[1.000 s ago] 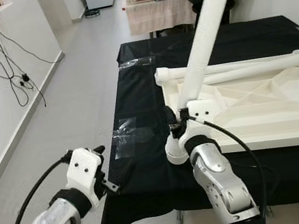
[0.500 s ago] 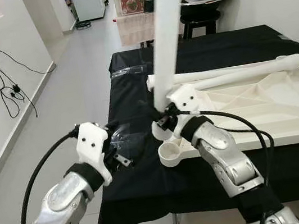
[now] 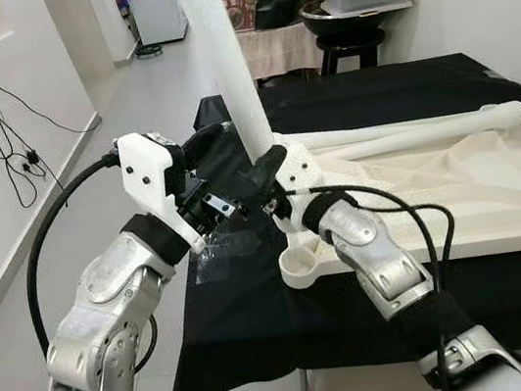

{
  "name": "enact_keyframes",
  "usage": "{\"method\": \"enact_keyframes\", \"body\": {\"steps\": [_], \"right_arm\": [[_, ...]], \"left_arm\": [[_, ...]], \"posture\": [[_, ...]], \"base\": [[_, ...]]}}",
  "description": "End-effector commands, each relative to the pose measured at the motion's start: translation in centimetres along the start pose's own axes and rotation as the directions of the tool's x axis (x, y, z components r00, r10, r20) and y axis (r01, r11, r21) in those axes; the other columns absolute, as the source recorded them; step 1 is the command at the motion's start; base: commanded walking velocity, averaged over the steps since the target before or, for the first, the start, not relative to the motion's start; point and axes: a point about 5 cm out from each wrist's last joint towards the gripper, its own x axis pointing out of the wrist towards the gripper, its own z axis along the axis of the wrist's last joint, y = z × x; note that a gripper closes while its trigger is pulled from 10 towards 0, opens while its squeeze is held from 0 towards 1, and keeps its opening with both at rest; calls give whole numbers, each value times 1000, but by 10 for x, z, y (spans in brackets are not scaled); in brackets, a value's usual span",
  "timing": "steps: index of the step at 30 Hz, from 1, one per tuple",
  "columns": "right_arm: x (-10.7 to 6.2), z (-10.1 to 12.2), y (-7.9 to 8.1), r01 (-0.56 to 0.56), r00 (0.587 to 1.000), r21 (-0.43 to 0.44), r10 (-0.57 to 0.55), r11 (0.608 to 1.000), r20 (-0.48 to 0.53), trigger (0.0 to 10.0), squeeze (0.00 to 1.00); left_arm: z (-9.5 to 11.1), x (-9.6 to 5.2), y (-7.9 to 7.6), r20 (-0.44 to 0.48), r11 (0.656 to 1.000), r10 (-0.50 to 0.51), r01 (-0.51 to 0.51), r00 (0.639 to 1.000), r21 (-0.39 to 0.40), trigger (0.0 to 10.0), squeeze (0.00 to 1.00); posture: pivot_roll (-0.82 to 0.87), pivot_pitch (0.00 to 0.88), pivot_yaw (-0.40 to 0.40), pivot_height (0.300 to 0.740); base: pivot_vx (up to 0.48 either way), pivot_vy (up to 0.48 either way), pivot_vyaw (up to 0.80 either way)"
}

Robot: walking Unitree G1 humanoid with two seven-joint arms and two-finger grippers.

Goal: Building children table

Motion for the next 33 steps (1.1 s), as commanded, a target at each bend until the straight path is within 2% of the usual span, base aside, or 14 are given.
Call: {"method": "enact_keyframes", "body": {"steps": [1,4,5,7,9,10,15,20,28,29,30,31,32,33], "right_arm": [[5,5,8,-31,999,-12,31,999,13,10000,0],[5,5,12,-48,999,-9,48,999,18,10000,0],[5,5,18,-74,997,-3,75,997,27,10000,0],[5,5,18,-74,997,-3,75,997,27,10000,0],[6,5,22,-83,996,-2,83,997,33,10000,0],[6,4,23,-80,996,-2,80,997,34,10000,0],[6,2,22,-68,997,-2,68,998,38,10000,0],[6,2,21,-61,997,-1,61,998,39,10000,0],[6,1,18,-45,998,6,44,999,40,10000,0],[6,2,19,-80,996,13,79,997,49,10000,318],[6,2,19,-80,996,13,79,997,49,10000,318],[4,5,26,-178,982,26,175,984,75,10000,1000],[1,7,31,-265,960,23,262,964,96,10000,1000],[1,7,31,-265,960,23,262,964,96,10000,1000]], "left_arm": [[6,4,5,39,999,34,-35,999,30,10000,1000],[6,5,6,41,998,48,-50,998,47,10000,1000],[6,8,13,46,993,97,-100,994,62,10000,4],[6,8,13,46,993,97,-100,994,62,10000,4],[7,10,22,65,985,161,-165,985,50,10000,0],[7,11,25,71,982,184,-186,980,36,0,0],[4,13,28,74,980,197,-196,978,-31,0,0],[2,13,28,72,981,192,-188,979,-50,0,0],[0,17,22,60,991,100,-95,993,-91,0,0],[0,18,18,56,993,35,-28,998,-118,0,0],[0,18,18,56,993,35,-28,998,-118,0,0],[1,17,11,46,984,-87,93,995,-151,0,0],[1,15,6,34,959,-212,215,977,-187,0,0],[1,15,6,34,959,-212,215,977,-187,0,0]], "posture": [[46,0,-8,740],[46,0,-9,740],[44,0,-10,740],[44,0,-10,740],[39,0,-8,740],[35,0,-7,740],[29,0,-2,740],[26,0,-1,740],[26,0,4,740],[28,0,3,740],[28,0,3,740],[29,0,3,740],[28,0,4,740],[28,0,4,740]], "base": [[0,0,0],[0,0,0],[0,0,0],[0,0,0],[0,0,0],[0,0,0],[0,0,0],[0,0,0],[0,0,0],[0,0,0],[0,0,0],[0,0,0],[0,0,0],[0,0,0]]}}
